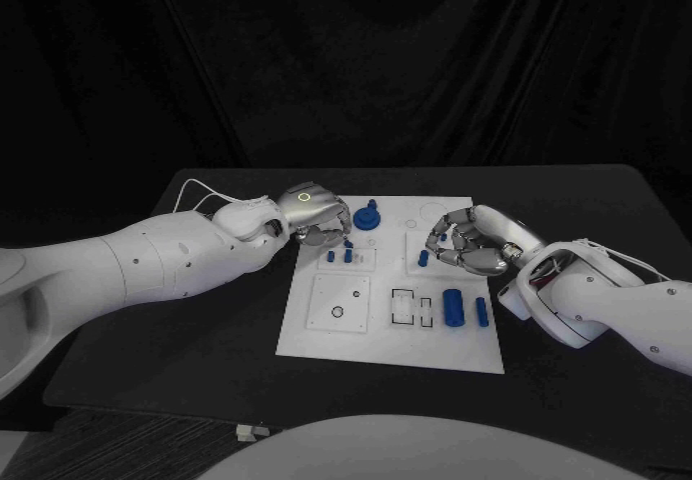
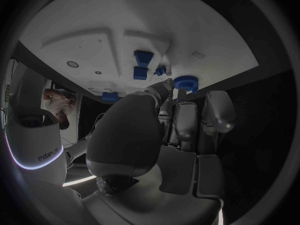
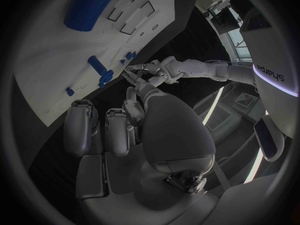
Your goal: Assemble the parts on the task board
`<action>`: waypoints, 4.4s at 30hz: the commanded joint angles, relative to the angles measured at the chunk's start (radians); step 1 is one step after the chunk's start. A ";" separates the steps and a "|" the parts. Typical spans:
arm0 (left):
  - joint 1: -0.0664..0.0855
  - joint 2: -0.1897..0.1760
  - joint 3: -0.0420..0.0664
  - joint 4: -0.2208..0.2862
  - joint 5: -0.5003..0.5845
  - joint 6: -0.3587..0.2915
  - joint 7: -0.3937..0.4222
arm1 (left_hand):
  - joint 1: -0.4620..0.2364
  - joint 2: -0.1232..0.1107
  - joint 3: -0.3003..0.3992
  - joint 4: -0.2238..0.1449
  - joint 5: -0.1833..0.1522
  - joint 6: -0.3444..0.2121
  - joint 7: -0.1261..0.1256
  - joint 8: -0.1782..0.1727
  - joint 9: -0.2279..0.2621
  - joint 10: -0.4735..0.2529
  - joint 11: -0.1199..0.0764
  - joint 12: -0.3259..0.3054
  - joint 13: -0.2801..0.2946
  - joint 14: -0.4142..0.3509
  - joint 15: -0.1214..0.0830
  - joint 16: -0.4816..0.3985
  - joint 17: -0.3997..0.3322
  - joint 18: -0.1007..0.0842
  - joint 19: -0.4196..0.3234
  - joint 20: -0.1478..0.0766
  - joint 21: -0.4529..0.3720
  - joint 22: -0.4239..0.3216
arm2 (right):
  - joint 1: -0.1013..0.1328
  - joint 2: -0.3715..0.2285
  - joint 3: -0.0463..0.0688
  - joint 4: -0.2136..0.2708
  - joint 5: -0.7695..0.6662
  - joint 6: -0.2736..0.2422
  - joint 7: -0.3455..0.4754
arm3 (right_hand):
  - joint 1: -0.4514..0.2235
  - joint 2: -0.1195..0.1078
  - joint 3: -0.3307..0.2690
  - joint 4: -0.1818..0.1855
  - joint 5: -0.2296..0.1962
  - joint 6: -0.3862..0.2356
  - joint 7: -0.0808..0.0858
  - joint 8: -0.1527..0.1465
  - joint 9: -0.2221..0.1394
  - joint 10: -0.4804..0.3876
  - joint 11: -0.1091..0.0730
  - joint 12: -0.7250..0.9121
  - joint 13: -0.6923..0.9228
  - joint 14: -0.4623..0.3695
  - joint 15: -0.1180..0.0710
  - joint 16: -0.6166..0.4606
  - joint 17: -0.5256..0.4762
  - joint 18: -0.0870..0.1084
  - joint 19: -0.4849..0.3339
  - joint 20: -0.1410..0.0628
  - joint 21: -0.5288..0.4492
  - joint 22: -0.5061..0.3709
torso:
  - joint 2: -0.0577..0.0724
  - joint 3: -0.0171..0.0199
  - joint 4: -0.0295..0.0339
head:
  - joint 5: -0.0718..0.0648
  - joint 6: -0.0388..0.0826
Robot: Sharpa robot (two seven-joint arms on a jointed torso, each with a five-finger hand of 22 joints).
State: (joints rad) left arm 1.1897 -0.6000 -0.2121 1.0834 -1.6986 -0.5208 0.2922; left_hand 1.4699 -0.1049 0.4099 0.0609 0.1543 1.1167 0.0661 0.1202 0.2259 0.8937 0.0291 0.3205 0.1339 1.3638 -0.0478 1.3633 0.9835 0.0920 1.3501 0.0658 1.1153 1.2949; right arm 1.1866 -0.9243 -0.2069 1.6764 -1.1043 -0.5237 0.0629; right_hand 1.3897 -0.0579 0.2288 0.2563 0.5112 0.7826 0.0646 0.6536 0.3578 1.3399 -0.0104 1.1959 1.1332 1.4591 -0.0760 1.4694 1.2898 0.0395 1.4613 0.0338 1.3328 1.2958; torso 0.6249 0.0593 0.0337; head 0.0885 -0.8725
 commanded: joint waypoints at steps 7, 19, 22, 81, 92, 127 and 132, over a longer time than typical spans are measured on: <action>-0.001 -0.008 0.001 -0.005 0.110 -0.015 0.056 | -0.009 -0.002 -0.013 0.018 -0.004 0.002 -0.002 0.003 0.015 -0.001 -0.003 -0.006 -0.020 0.007 -0.002 0.009 0.001 0.001 0.005 -0.003 -0.001 0.151 | -0.003 0.004 0.001 -0.005 0.000 0.014 -0.023 | 0.028 0.002 -0.005 -0.006 0.016 0.001 0.004 -0.010 -0.011 0.005 -0.002 -0.008 -0.019 0.072 0.000 0.000 0.061 0.016 0.010 0.000 0.002 0.203 | -0.001 0.0002 -0.0002 | 0.002 0.000; -0.001 0.001 0.001 0.011 0.012 0.062 0.016 | 0.012 -0.063 -0.048 0.012 -0.058 -0.114 -0.022 -0.059 -0.023 -0.061 -0.008 -0.029 -0.038 -0.032 0.000 -0.015 -0.047 0.012 -0.036 0.001 -0.080 0.135 | -0.004 0.004 0.001 -0.005 0.000 0.015 -0.022 | 0.028 0.002 -0.005 -0.006 0.016 0.000 0.004 -0.010 -0.012 0.005 -0.002 -0.009 -0.020 0.072 0.000 0.000 0.061 0.016 0.009 0.000 0.002 0.202 | 0.000 0.0004 0.0001 | -0.001 0.000; -0.001 0.005 0.001 0.011 0.003 0.080 0.003 | 0.012 -0.066 -0.062 0.018 -0.068 -0.133 -0.025 -0.059 -0.030 -0.072 -0.001 -0.028 -0.038 -0.037 0.004 -0.017 -0.050 0.013 -0.039 0.003 -0.088 0.134 | -0.005 0.004 0.001 -0.005 0.000 0.015 -0.022 | 0.028 0.002 -0.005 -0.006 0.016 0.000 0.004 -0.010 -0.012 0.005 -0.002 -0.009 -0.020 0.072 0.000 0.000 0.061 0.016 0.009 0.000 0.002 0.202 | 0.000 0.0003 0.0000 | -0.001 0.000; -0.007 0.067 0.001 -0.031 -0.076 0.222 -0.074 | 0.058 -0.043 -0.046 -0.001 0.042 -0.060 0.021 -0.041 -0.038 -0.058 0.017 -0.004 -0.046 -0.052 0.017 -0.015 -0.059 0.013 -0.039 0.010 -0.096 0.137 | -0.012 0.005 0.001 -0.003 0.007 0.020 -0.015 | 0.027 0.004 -0.006 -0.006 0.014 0.000 0.004 -0.010 -0.013 0.004 -0.001 -0.010 -0.022 0.072 0.000 0.000 0.061 0.016 0.009 0.001 0.001 0.202 | 0.000 0.0005 0.0006 | -0.002 0.000; -0.014 0.059 0.001 -0.025 -0.085 0.155 -0.054 | 0.046 -0.022 -0.030 0.005 0.039 -0.004 0.017 -0.016 -0.021 -0.016 0.013 0.002 -0.050 -0.030 0.014 -0.005 -0.036 0.008 -0.020 0.010 -0.065 0.144 | -0.013 0.006 0.001 -0.005 0.007 0.025 -0.016 | 0.024 0.004 -0.007 -0.004 0.010 0.002 0.004 -0.009 -0.012 0.003 -0.001 -0.010 -0.023 0.072 0.000 0.000 0.061 0.016 0.009 0.001 0.001 0.202 | 0.000 0.0006 -0.0007 | 0.004 0.000; -0.015 -0.021 0.001 0.002 0.261 0.010 0.114 | 0.003 -0.015 -0.036 0.037 0.037 0.026 0.001 -0.005 -0.001 0.021 -0.001 -0.018 -0.066 0.010 -0.003 0.006 0.001 0.008 -0.007 -0.004 -0.062 0.143 | -0.013 0.007 0.001 -0.013 0.007 0.037 -0.021 | 0.023 0.006 -0.008 -0.003 0.006 0.003 0.004 -0.009 -0.013 0.002 -0.001 -0.013 -0.026 0.072 0.000 0.000 0.060 0.016 0.008 0.001 0.000 0.202 | 0.000 0.0000 0.0005 | 0.005 0.000; -0.015 -0.022 0.001 -0.010 0.369 0.083 0.130 | 0.001 -0.013 -0.041 0.041 0.035 0.020 0.004 -0.010 -0.001 0.002 0.003 -0.030 -0.067 -0.003 -0.001 -0.003 -0.017 0.010 -0.018 -0.003 -0.082 0.139 | -0.013 0.007 0.001 -0.012 0.007 0.037 -0.023 | 0.023 0.006 -0.008 -0.003 0.006 0.003 0.004 -0.009 -0.013 0.002 -0.001 -0.013 -0.026 0.072 0.000 0.000 0.060 0.016 0.008 0.001 0.000 0.202 | 0.000 0.0001 0.0001 | 0.005 0.000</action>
State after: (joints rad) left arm 1.1747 -0.6213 -0.2119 1.0761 -1.4536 -0.5060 0.3742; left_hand 1.4909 -0.1260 0.3657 0.0776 0.1906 1.1081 0.0643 0.0794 0.1894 0.9053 0.0307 0.3047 0.0786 1.3667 -0.0446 1.3630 0.9740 0.0922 1.3437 0.0644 1.0391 1.2949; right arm 1.1765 -0.9174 -0.2068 1.6630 -1.0963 -0.4924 0.0557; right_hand 1.3897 -0.0578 0.2288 0.2563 0.5110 0.7825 0.0647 0.6536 0.3569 1.3397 -0.0104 1.1957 1.1325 1.4591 -0.0760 1.4693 1.2898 0.0395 1.4613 0.0338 1.3327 1.2958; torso 0.6245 0.0592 0.0338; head 0.0943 -0.8725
